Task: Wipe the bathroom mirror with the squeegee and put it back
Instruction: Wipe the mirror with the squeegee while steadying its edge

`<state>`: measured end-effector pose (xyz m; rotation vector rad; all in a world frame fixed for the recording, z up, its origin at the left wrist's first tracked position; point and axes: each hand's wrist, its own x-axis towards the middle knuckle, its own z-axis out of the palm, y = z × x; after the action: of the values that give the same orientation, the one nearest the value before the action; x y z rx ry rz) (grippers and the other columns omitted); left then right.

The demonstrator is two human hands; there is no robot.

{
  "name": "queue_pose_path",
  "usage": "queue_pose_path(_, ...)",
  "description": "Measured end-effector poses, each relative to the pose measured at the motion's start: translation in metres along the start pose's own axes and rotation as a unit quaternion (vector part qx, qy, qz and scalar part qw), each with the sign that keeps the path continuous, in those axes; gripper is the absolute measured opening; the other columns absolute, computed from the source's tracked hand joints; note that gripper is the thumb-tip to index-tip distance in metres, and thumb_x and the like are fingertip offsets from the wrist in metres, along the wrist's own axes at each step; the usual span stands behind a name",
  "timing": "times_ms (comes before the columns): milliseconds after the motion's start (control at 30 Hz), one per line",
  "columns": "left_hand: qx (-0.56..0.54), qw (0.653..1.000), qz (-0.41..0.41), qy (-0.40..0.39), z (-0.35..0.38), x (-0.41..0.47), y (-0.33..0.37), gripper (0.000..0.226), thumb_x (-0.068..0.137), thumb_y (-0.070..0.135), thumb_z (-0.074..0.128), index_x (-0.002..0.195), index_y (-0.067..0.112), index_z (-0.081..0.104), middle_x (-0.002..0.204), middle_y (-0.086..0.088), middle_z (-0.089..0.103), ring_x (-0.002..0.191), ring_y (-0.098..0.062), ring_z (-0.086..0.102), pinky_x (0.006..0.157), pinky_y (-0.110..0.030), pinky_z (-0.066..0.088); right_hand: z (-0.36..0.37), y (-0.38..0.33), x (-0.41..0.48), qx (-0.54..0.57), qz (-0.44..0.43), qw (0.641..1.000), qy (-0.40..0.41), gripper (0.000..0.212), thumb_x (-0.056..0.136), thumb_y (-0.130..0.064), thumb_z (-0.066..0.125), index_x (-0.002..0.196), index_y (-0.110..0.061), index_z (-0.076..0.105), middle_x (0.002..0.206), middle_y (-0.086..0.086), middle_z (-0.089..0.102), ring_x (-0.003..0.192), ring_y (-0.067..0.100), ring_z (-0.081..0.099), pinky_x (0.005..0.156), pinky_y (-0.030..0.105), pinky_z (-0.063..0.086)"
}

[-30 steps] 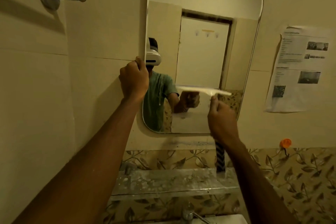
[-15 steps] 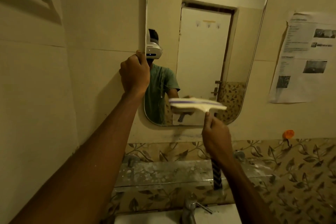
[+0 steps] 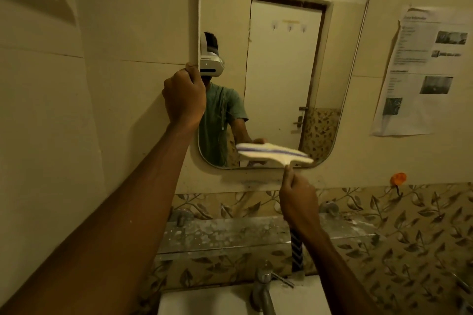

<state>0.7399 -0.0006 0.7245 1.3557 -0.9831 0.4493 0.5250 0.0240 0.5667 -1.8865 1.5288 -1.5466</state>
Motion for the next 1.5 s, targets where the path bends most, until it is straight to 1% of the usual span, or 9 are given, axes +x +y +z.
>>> queue_pose_path(100,0.001,1.0,-0.004,-0.002,0.0,0.0,-0.002,0.049,0.103,0.029,0.03,0.082,0.002,0.066,0.068,-0.003,0.057,0.06,-0.01,0.051,0.046,-0.006,0.023,-0.018,-0.036,0.035,0.039,-0.052,0.998,0.023,0.047,0.104,-0.037,0.028,0.065,-0.02,0.048,0.058,0.005,0.051,0.05,0.02,0.05,0.048,0.038,0.049)
queue_pose_path(200,-0.011,1.0,-0.005,0.004,0.002,-0.001,-0.003,0.049,0.103,0.029,0.03,0.081,0.002,0.066,0.067,-0.003,0.058,0.054,-0.007,0.049,0.043,-0.006,0.03,-0.02,-0.05,0.05,0.018,-0.085,0.995,0.04,0.048,0.105,-0.035,0.027,0.062,-0.023,0.044,0.056,-0.001,0.048,0.049,0.013,0.047,0.046,0.029,0.039)
queue_pose_path(333,-0.007,1.0,-0.01,0.013,0.004,-0.001,-0.003,0.049,0.103,0.027,0.03,0.08,0.003,0.066,0.065,0.0,0.055,0.049,-0.003,0.044,0.042,-0.006,0.032,-0.001,-0.021,0.022,0.001,-0.046,0.999,0.026,0.046,0.105,-0.032,0.028,0.062,-0.026,0.042,0.053,-0.003,0.046,0.044,0.007,0.04,0.038,0.015,0.028)
queue_pose_path(800,-0.032,0.996,-0.082,-0.003,-0.002,-0.002,0.002,0.048,0.102,0.026,0.03,0.061,0.009,0.048,0.054,0.005,0.043,0.049,-0.002,0.039,0.043,-0.007,0.035,0.024,0.03,-0.026,-0.012,0.006,1.0,0.009,0.049,0.104,-0.03,0.032,0.057,-0.021,0.042,0.05,-0.003,0.044,0.043,0.009,0.04,0.04,0.017,0.025)
queue_pose_path(900,-0.078,0.99,-0.119,-0.026,-0.006,0.003,-0.004,0.051,0.1,0.028,0.033,0.055,0.009,0.047,0.056,-0.002,0.052,0.051,-0.011,0.05,0.049,-0.019,0.044,0.024,0.032,-0.031,-0.013,0.026,1.0,0.004,0.052,0.104,-0.035,0.03,0.055,-0.021,0.04,0.051,-0.001,0.044,0.045,0.01,0.041,0.043,0.022,0.025)
queue_pose_path(1000,-0.124,0.983,-0.131,-0.031,-0.011,0.01,-0.005,0.05,0.093,0.034,0.036,0.067,0.002,0.063,0.07,-0.015,0.068,0.065,-0.027,0.067,0.064,-0.044,0.059,0.013,0.015,-0.022,0.012,-0.004,1.0,0.027,0.048,0.104,-0.03,0.032,0.058,-0.023,0.042,0.05,-0.002,0.045,0.042,0.009,0.04,0.037,0.016,0.028)
queue_pose_path(1200,-0.041,0.997,-0.055,0.031,-0.024,0.019,0.024,0.047,0.1,0.027,0.034,0.066,0.007,0.06,0.062,-0.005,0.056,0.053,-0.013,0.049,0.053,-0.025,0.036,-0.02,-0.049,0.04,0.06,-0.063,0.996,0.031,0.046,0.104,-0.034,0.028,0.065,-0.019,0.046,0.057,0.004,0.049,0.049,0.019,0.048,0.045,0.033,0.044)
queue_pose_path(1300,-0.102,0.993,-0.02,0.058,-0.027,0.045,0.041,0.049,0.101,0.029,0.033,0.079,0.003,0.068,0.073,-0.009,0.067,0.065,-0.019,0.06,0.065,-0.031,0.049,-0.038,-0.091,0.069,0.073,-0.098,0.992,0.042,0.048,0.104,-0.036,0.027,0.063,-0.021,0.046,0.058,0.002,0.051,0.05,0.02,0.053,0.052,0.039,0.054)
queue_pose_path(1500,-0.166,0.984,-0.047,-0.051,-0.03,0.096,0.072,0.062,0.098,0.049,0.027,0.089,0.004,0.07,0.092,-0.017,0.071,0.087,-0.033,0.066,0.083,-0.045,0.054,-0.068,-0.185,0.118,0.114,-0.138,0.983,0.046,0.048,0.104,-0.035,0.028,0.064,-0.019,0.049,0.057,-0.002,0.052,0.045,0.011,0.051,0.048,0.032,0.051)
